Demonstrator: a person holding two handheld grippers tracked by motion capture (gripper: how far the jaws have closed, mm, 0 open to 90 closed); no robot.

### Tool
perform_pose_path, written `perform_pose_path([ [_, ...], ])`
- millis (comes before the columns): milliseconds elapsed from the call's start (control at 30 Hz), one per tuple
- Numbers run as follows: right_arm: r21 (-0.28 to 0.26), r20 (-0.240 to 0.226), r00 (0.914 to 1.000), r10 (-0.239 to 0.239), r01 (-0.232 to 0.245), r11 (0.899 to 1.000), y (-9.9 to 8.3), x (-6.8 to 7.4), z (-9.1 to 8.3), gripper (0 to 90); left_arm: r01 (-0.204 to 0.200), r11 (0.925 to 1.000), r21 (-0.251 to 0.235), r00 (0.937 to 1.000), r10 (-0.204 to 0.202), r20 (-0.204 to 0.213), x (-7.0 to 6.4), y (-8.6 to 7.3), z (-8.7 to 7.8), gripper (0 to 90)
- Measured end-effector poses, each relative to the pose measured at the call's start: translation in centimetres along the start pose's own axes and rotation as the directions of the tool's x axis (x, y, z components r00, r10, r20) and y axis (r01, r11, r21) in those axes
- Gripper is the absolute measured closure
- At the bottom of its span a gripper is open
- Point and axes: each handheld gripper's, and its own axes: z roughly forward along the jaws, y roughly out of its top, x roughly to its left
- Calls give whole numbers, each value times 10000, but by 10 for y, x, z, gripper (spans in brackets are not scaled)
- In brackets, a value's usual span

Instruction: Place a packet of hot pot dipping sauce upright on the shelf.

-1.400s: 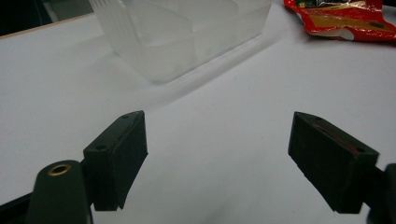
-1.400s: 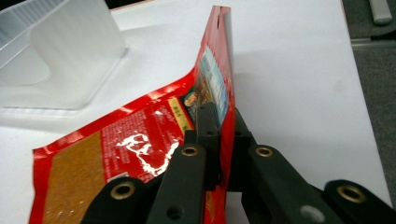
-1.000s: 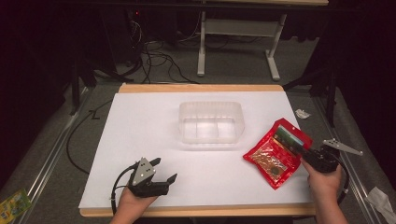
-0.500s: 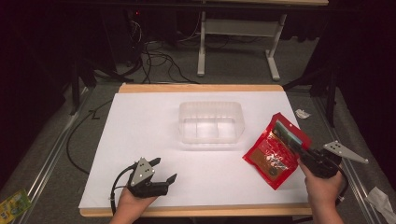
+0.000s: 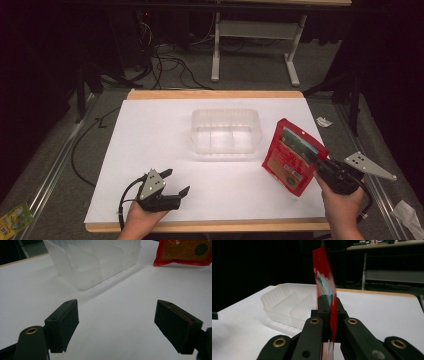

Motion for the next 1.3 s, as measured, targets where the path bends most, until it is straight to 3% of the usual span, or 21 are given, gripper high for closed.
perform_pose_path([
  [167, -168, -52, 9976, -689, 688, 9975, 7, 14, -2, 900, -15, 10000, -11, 10000, 15, 24, 0, 0, 0, 201],
  [533, -460, -388, 9967, -709, 691, 9966, 13, 21, -5, 900, -55, 10000, -63, 10000, 55, -14, -1, 1, 0, 198],
  [933, -552, -1364, 9862, -941, 873, 9947, 15, 47, 3, 900, 90, 9996, -256, 9999, -88, 69, -2, 1, 0, 198],
  [1100, -507, -1940, 9749, -1091, 1011, 9936, 15, 63, 10, 900, 158, 9995, -281, 9997, -153, 205, -3, 2, 1, 201],
  [1133, -461, -2236, 9677, -1167, 1091, 9930, 14, 71, 13, 900, 310, 9990, -337, 9991, -301, 287, -4, 3, 3, 203],
  [1200, -464, -2319, 9655, -1186, 1108, 9928, 14, 74, 14, 900, 460, 9983, -364, 9983, -446, 381, -4, 4, 4, 203],
  [1233, -472, -2563, 9575, -1323, 1243, 9911, 15, 81, 17, 900, 621, 9969, -481, 9971, -598, 474, -6, 6, 7, 205],
  [1300, -492, -2773, 9511, -1361, 1274, 9906, 16, 88, 19, 900, 678, 9962, -538, 9964, -649, 537, -7, 8, 8, 205],
])
